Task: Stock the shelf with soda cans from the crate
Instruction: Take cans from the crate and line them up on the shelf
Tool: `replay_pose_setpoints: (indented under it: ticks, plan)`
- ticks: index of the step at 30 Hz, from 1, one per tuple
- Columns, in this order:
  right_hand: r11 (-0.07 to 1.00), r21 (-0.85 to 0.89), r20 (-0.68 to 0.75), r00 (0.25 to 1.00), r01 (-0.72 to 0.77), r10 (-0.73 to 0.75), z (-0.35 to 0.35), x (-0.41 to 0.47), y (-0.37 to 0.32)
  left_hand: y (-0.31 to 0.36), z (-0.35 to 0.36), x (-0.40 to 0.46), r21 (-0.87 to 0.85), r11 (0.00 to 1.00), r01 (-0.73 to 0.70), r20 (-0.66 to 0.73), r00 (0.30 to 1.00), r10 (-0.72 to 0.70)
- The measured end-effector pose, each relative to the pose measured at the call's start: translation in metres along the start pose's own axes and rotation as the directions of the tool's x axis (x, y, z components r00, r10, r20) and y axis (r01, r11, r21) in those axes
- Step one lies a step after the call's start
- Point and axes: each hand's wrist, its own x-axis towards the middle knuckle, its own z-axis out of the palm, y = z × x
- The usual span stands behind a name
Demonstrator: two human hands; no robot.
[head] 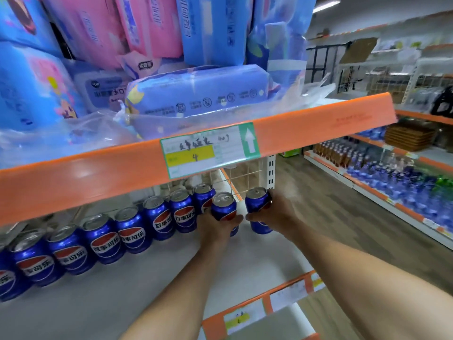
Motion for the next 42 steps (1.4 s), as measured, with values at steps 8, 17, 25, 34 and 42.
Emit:
replay_pose_setpoints:
  ticks: [8, 17, 25, 34, 42]
  plan:
    - [0.999, 0.04, 0.051, 0.999, 0.009, -0.011, 0.001, 0.026, 0.007, -0.009, 0.03, 0.013, 0.061, 0.998, -0.028, -0.12, 0.992, 0.035]
    - [0.987, 0.156, 0.208, 0.975, 0.038, -0.07, -0.01, 0.027, 0.015, 0.003, 0.041, 0.0, 0.073, 0.997, 0.025, -0.27, 0.963, -0.005]
    - [0.993, 0.116, 0.288, 0.958, -0.015, -0.019, -0.013, 0.04, 0.034, -0.008, 0.04, -0.001, 0.05, 0.995, 0.083, -0.326, 0.943, -0.062]
    - [0.99, 0.123, 0.207, 0.974, 0.065, -0.09, 0.004, 0.045, 0.033, -0.01, 0.05, 0.006, 0.021, 0.999, 0.041, -0.392, 0.919, -0.03]
    - [0.991, 0.113, 0.164, 0.983, 0.068, -0.086, 0.017, 0.064, 0.034, -0.007, 0.062, 0.015, -0.057, 0.993, 0.104, -0.42, 0.9, -0.118]
